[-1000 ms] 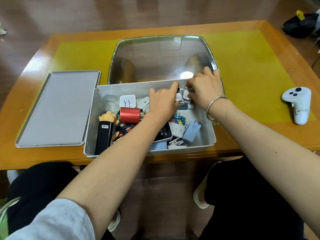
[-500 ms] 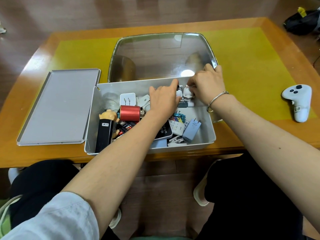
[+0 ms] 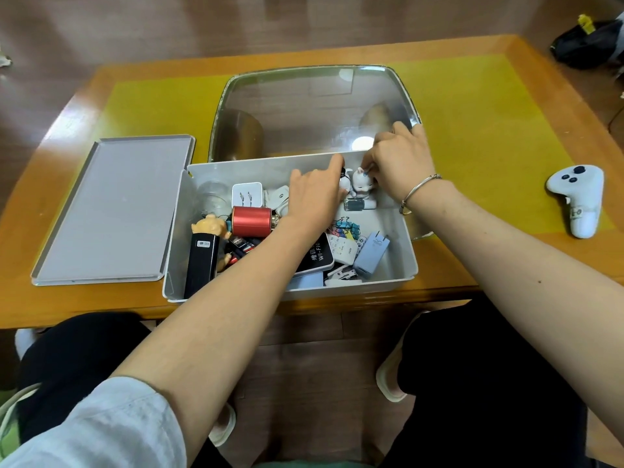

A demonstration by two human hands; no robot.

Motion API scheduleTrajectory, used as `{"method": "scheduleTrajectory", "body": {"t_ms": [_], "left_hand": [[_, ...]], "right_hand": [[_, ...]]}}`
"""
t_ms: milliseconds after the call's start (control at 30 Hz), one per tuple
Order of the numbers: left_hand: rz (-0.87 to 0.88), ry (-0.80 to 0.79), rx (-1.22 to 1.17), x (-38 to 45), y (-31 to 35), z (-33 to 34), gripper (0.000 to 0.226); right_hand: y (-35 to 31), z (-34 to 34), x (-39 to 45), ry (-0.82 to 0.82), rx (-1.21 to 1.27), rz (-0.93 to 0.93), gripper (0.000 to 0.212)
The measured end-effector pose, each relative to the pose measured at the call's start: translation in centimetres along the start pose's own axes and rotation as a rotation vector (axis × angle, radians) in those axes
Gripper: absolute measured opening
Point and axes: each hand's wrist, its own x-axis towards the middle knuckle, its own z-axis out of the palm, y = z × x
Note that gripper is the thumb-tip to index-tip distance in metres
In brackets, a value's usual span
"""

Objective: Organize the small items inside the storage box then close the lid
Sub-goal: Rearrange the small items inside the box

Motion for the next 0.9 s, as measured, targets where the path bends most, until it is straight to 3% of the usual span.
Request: {"method": "scheduleTrajectory", "body": {"t_ms": [367, 533, 733, 900], "left_hand": [[0.004, -0.020, -0.031, -0.4, 0.2, -0.9, 0.036], [-0.039, 0.014, -0.005, -2.6, 1.1, -2.6, 0.027], [0.226, -0.459, 0.050, -4.1, 3.2, -1.8, 0.045], [0.196, -0.526, 0.070, -3.8, 3.2, -1.1, 0.050]], "right_hand": [[0.5, 0.5, -0.3, 0.045, 0.040, 0.008, 0.020], [1.0, 0.4, -0.2, 0.069, 0.081, 0.006, 0.016], [0.7, 0.6, -0.2, 0.043, 0.076, -0.008, 0.020], [0.3, 0.9, 0.1, 0.012, 0.031, -0.036, 0.020]]}}
